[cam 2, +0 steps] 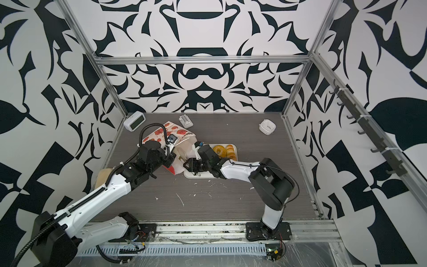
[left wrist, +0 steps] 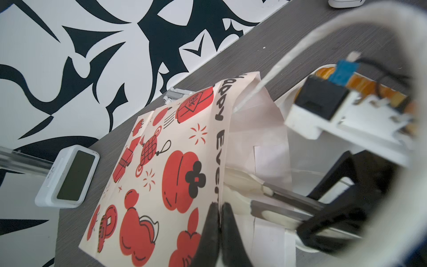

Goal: Take the fake bread out of the paper bag
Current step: 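Close the tongs on the orange-streaked twisted pastry inside the bag with the right gripper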

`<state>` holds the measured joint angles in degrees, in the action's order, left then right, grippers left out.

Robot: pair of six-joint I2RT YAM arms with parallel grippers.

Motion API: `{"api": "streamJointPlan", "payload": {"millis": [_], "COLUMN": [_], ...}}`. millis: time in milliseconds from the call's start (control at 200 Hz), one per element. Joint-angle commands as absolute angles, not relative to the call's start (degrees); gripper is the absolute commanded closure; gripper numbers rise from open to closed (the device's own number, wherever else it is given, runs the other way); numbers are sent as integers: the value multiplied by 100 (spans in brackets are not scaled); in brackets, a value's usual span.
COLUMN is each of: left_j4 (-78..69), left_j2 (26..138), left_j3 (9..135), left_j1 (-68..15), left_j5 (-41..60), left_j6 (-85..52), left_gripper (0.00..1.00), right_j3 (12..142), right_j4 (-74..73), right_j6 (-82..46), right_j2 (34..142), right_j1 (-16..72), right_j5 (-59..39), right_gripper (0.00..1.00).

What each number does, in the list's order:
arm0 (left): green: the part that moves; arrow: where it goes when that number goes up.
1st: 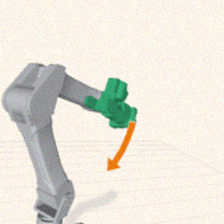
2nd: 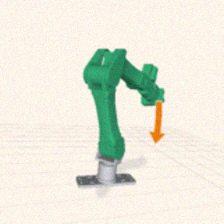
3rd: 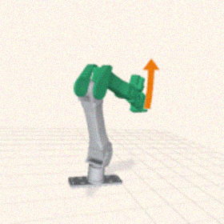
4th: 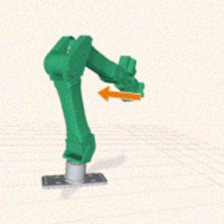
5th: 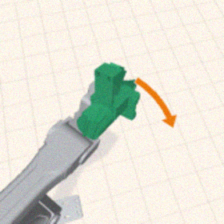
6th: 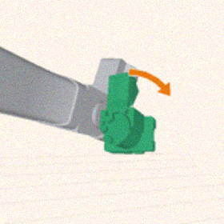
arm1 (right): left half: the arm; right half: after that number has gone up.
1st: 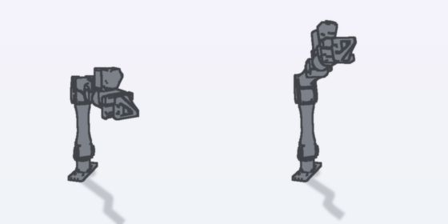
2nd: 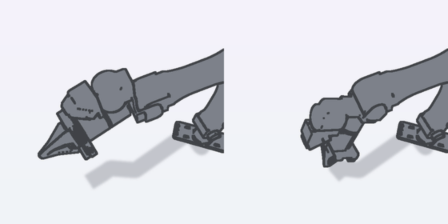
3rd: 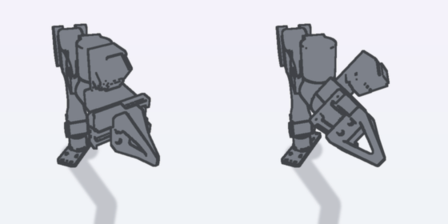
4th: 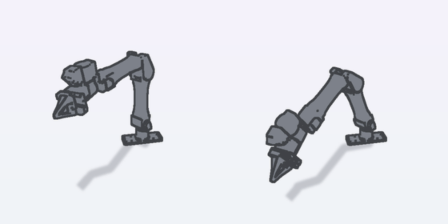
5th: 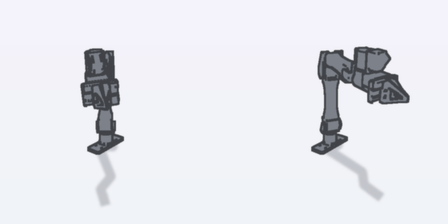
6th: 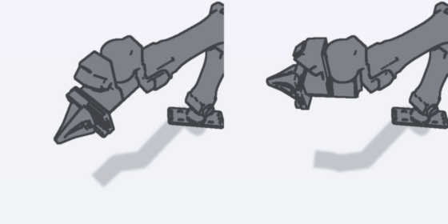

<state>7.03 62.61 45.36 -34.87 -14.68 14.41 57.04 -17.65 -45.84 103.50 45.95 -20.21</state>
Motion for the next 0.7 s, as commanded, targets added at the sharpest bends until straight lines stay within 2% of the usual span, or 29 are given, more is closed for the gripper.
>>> {"api": "streamJointPlan", "payload": {"millis": [0, 285, 695], "left_j4": [501, 460, 413], "left_j2": [6128, 6138, 6120], "left_j3": [4455, 4409, 4393], "left_j1": [-3472, -3472, -3472], "left_j5": [-1337, -1288, -1150], "left_j6": [1443, 1505, 1511], "left_gripper": [100, 100, 100], "right_j3": [6115, 6475, 6836], "right_j4": [-2873, -2714, -2842], "right_j6": [-5244, -5397, -5770], "right_j2": [10544, 10858, 11378], "right_j1": [4553, 4502, 4421], "right_j5": [-2391, -2327, -2572], "right_gripper": [54, 50, 50]}}
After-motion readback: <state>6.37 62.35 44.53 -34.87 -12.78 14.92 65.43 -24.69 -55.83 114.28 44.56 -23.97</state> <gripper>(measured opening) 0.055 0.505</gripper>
